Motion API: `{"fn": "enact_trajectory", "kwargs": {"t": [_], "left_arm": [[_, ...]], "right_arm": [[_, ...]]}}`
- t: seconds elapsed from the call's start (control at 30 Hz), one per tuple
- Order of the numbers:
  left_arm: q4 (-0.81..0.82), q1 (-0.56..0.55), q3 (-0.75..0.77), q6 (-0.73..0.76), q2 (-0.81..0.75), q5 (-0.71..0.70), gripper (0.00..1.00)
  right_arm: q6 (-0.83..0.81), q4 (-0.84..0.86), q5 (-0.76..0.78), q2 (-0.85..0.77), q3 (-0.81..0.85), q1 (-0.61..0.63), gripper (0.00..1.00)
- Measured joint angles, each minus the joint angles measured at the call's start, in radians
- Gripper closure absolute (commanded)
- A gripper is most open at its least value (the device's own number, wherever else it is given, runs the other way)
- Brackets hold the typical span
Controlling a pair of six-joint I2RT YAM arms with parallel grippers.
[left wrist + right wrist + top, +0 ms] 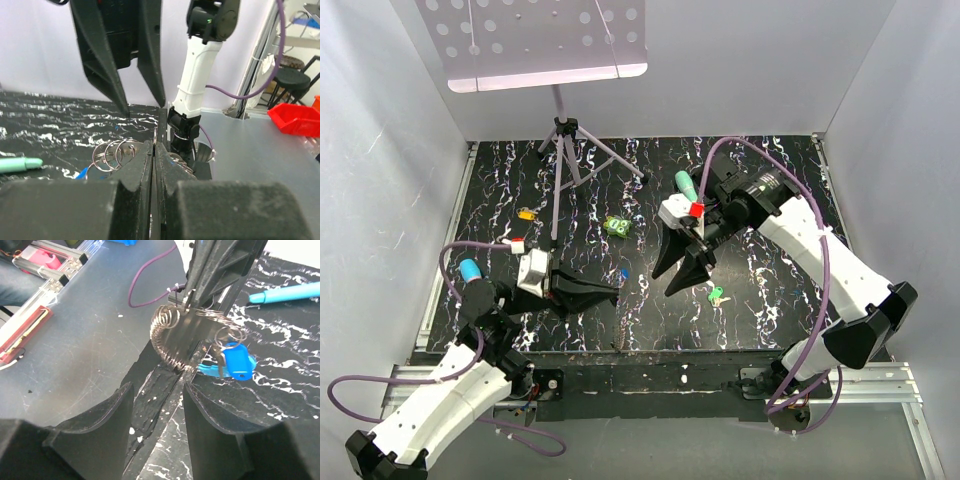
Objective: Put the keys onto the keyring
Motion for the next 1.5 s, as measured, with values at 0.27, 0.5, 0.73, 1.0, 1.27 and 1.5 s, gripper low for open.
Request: {"fn": "enact_trajectory", "kwargs": {"t": [0.27,0.5,0.73,1.0,1.27,1.5], "left_arm": [[-0.068,0.0,0.0,-0.09,0.015,-0.108,1.0],[-0.116,0.0,0.0,-0.084,-0.006,-0.167,1.0],[-0.182,0.0,0.001,-0.011,-0.026,-0.199,1.0],[-0.362,0.0,0.081,0.155,-0.03,-0.211,1.0],[-0.477,0.0,0.116,0.293,-0.032,-0.219,1.0],[-0.488,0.0,0.055,0.321,-0.063,-0.24,1.0]], "right_arm": [[0.192,0.111,0.065,-0.04,-0.092,-0.048,0.4],[0.384,0.267,0.151,-0.109,-0.276,-0.235,0.27],[0.285,0.228,0.287,-0.087,-0.411,-0.282,0.34],[0.292,0.334,0.496,-0.235,-0.687,-0.311,0.44],[0.511,0.393,0.594,-0.034,-0.641,-0.405,0.54],[0.666,0.45,0.667,0.072,-0.64,-0.405,0.55]]}}
